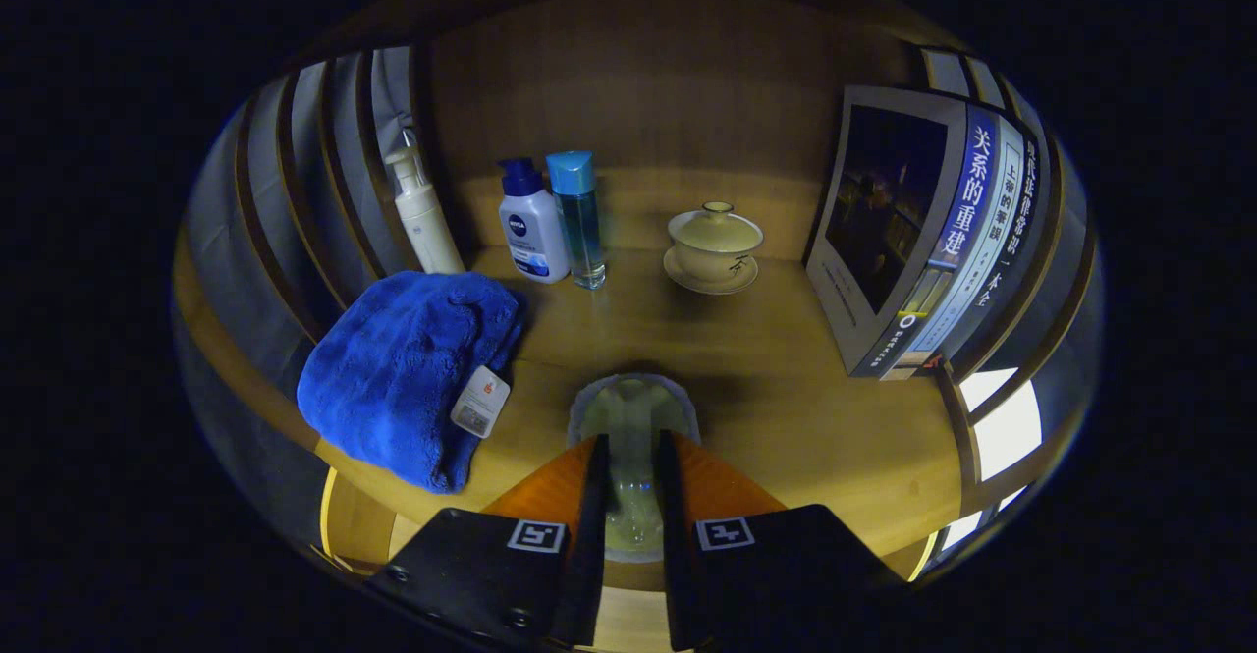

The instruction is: Pull open the drawer, take out the items inside it, and place them on the countertop above the cabinet.

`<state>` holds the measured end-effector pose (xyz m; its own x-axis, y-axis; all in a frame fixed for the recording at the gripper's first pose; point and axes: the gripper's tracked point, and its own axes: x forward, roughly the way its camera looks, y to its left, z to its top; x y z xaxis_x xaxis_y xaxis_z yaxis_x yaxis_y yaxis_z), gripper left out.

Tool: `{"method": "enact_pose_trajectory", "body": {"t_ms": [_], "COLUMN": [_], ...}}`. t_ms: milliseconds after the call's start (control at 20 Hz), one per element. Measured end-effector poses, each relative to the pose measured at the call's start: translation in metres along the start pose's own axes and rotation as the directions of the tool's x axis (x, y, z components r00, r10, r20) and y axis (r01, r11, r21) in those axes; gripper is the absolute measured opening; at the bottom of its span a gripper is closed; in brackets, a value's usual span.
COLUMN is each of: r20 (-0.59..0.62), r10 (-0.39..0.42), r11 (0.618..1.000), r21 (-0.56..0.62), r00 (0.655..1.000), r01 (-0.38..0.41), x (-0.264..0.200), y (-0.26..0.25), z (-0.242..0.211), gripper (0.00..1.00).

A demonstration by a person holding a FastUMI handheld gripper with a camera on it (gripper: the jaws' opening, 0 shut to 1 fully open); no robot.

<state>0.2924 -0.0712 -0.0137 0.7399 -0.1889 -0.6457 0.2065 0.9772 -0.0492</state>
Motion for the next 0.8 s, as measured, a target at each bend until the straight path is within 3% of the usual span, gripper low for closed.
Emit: {"method": "enact_pose_trajectory", "body": {"t_ms": [150, 400, 450, 600, 800], "r20": [0.005, -0.003, 0.005, 0.036, 0.135], "r10": [-0.002, 0.024, 0.024, 0.032, 0.074], "r11": [1.0, 0.999, 0.998, 0.998, 0.996], "r21": [0.005, 0.045, 0.05, 0.048, 0.034], "r00": [1.0, 1.0, 1.0, 0.999, 0.988], "r01": [0.002, -0.024, -0.024, -0.034, -0.079], "x": [0.0, 0.001, 0.001, -0.006, -0.037], "y": [-0.001, 0.003, 0.004, 0.01, 0.023], "z": [0.001, 0.0, 0.0, 0.004, 0.013], "gripper": [0.41, 0.85, 0.9, 0.98, 0.98]}}
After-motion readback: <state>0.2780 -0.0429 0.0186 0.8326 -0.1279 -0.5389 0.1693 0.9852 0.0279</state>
